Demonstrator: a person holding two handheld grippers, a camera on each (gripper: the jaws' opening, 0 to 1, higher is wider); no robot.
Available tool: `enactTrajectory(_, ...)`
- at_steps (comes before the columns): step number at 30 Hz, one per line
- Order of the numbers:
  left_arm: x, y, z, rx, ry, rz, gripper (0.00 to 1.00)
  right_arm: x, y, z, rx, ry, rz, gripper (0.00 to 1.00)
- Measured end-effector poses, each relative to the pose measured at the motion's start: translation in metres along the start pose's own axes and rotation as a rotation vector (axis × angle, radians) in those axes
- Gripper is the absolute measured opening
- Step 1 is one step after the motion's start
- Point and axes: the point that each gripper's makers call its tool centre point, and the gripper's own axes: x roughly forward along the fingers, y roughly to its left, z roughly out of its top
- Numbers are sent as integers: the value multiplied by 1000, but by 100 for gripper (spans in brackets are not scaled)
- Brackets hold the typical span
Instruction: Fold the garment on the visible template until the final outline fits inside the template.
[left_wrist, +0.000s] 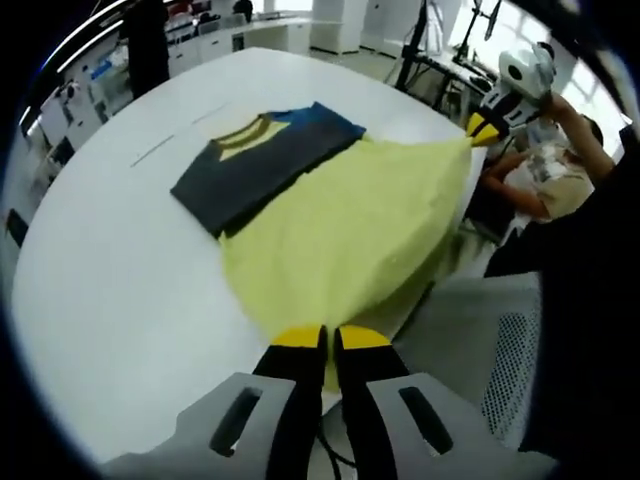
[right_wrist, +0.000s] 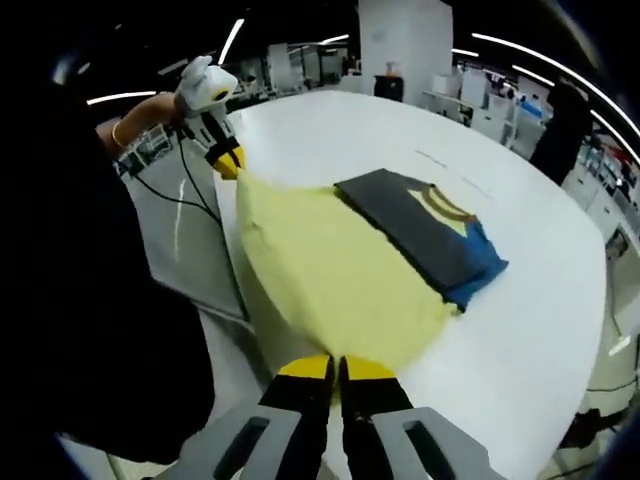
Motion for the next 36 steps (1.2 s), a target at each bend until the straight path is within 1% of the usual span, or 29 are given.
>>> enactTrajectory(6, -4, 4, 8, 29, -2, 10, 1, -4, -14, 10, 23, -22, -31, 0)
enactTrajectory(9, -5, 9, 13, 38, -7, 18, 1, -5, -21, 15, 17, -30, -51, 0)
enactTrajectory(11, -6, 16, 20, 28, -29, 39, 1, -6, -26, 19, 5, -33, -64, 0)
enactTrajectory(13, -7, 20, 26, 28, -39, 48, 1, -6, -34, 26, -15, -47, -95, 0)
enactTrajectory(16, -8, 27, 33, 34, -50, 60, 1, -7, -43, 31, -5, -56, -111, 0)
enactTrajectory(18, -9, 29, 39, 46, -65, 62, 1, -7, -49, 34, -9, -59, -122, 0)
enactTrajectory(20, -8, 34, 49, 107, -98, 74, 1, -8, -56, 36, -13, -53, -136, 0)
enactTrajectory(23, -7, 41, 56, 95, -111, 82, 1, -8, -66, 43, -22, -57, -157, 0)
enactTrajectory(26, -7, 51, 65, 102, -128, 104, 1, -9, -76, 52, -46, -72, -181, 0)
enactTrajectory(31, -11, 65, 84, 147, -164, 143, 0, -9, -95, 66, -81, -83, -227, 0)
enactTrajectory(33, -11, 71, 92, 156, -180, 159, 0, -9, -104, 72, -87, -89, -259, 0)
enactTrajectory(35, -14, 81, 103, 152, -205, 203, 0, -9, -110, 80, -86, -107, -283, 0)
enactTrajectory(36, -14, 83, 106, 163, -207, 209, 0, -9, -114, 84, -92, -114, -296, 0)
